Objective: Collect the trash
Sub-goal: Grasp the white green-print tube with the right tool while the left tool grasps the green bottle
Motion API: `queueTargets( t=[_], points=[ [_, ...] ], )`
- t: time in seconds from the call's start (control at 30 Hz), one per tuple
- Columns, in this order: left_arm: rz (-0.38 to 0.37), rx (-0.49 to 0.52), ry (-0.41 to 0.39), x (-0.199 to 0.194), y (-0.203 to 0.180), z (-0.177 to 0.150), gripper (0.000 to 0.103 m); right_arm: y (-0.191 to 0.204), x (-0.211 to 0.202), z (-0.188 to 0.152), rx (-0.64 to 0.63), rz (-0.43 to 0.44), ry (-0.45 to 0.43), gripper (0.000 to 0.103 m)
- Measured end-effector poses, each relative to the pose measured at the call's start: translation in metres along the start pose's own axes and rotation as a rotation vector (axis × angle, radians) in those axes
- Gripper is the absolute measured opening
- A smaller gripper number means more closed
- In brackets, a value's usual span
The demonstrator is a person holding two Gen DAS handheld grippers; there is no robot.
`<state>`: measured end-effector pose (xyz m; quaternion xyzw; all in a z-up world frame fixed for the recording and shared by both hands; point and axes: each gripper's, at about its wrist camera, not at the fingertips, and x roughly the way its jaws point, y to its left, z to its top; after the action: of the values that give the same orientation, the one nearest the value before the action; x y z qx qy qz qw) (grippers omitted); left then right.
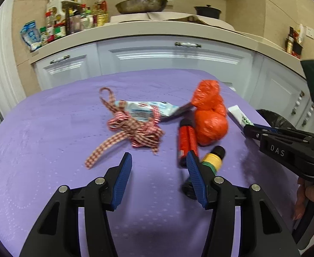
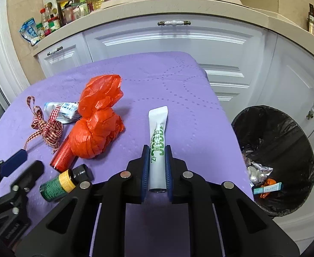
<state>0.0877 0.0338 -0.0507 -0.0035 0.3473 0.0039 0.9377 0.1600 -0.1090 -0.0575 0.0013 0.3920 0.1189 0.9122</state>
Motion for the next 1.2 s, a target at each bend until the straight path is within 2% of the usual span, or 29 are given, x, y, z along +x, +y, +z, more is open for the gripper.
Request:
queueTargets(
  t=[0.3, 0.63, 0.97, 1.2],
  points=[
    [-0.04, 0.046, 0.04, 0.007, -0.017, -0.001, 0.053, -0.016, -0.019, -0.012, 0.027, 0.004, -0.025, 0.014],
    [-0.065, 0.061, 0.039, -0.002, -0.029, -0.008, 0.053, -0.042, -0.039, -0.035, 0.072, -0.017, -0.049, 0.014],
    [-0.07, 0.058, -0.009, -0.024, -0.036, -0.01, 0.053, -0.045, -0.057, -0.061, 0.065, -0.028, -0.058, 0.014],
    [-0.09, 0.102, -0.03, -0.033, -0.05, -0.016, 0.057, -0.043, -0.069, -0.077, 0.063, -0.025, -0.059, 0.014]
  ],
)
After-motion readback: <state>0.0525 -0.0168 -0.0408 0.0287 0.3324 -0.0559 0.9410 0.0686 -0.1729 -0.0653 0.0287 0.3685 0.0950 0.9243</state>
